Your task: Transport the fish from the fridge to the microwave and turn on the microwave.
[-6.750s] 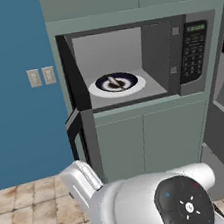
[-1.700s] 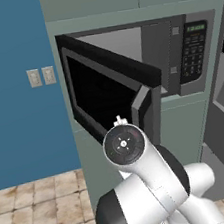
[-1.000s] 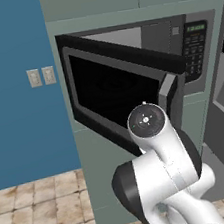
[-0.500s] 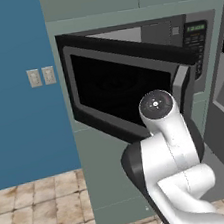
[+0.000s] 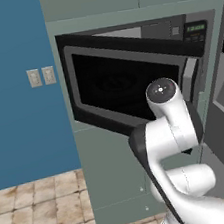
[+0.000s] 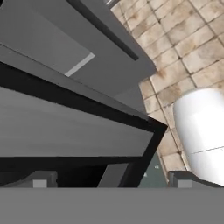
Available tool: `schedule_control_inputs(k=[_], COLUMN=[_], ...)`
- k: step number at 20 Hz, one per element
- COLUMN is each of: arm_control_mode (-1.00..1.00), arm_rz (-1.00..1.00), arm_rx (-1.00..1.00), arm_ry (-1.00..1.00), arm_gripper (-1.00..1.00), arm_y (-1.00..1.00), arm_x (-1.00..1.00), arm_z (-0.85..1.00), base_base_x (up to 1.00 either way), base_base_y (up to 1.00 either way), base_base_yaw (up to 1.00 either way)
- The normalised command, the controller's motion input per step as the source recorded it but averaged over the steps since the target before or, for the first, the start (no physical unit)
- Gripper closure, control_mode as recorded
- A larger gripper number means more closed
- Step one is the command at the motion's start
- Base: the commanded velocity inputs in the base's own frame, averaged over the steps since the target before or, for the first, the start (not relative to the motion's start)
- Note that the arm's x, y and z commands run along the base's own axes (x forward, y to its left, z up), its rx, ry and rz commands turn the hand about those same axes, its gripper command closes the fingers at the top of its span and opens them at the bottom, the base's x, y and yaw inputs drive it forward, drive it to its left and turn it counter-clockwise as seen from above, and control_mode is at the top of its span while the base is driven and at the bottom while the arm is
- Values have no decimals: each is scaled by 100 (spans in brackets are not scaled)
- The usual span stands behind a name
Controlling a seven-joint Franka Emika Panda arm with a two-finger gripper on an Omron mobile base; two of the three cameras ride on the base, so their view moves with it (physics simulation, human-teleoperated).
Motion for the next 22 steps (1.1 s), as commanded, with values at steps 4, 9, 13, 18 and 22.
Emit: schedule_control_inputs(k=[4, 9, 13, 18, 22], arm_control_mode=[-100, -100, -100, -100, -100], arm_rz=[-4, 0, 0, 0, 0], arm_rx=[0, 0, 0, 0, 0], arm_ry=[0, 0, 0, 0, 0], arm_gripper=[-100, -100, -100, -100, -100], arm_y=[-36, -31, -29, -28, -27], arm_x=[50, 56, 59, 64, 65], arm_z=[0, -2, -3, -4, -5], base_base_x=[0, 0, 0, 0, 0], base_base_y=[0, 0, 0, 0, 0], base_base_yaw=[0, 0, 0, 0, 0])
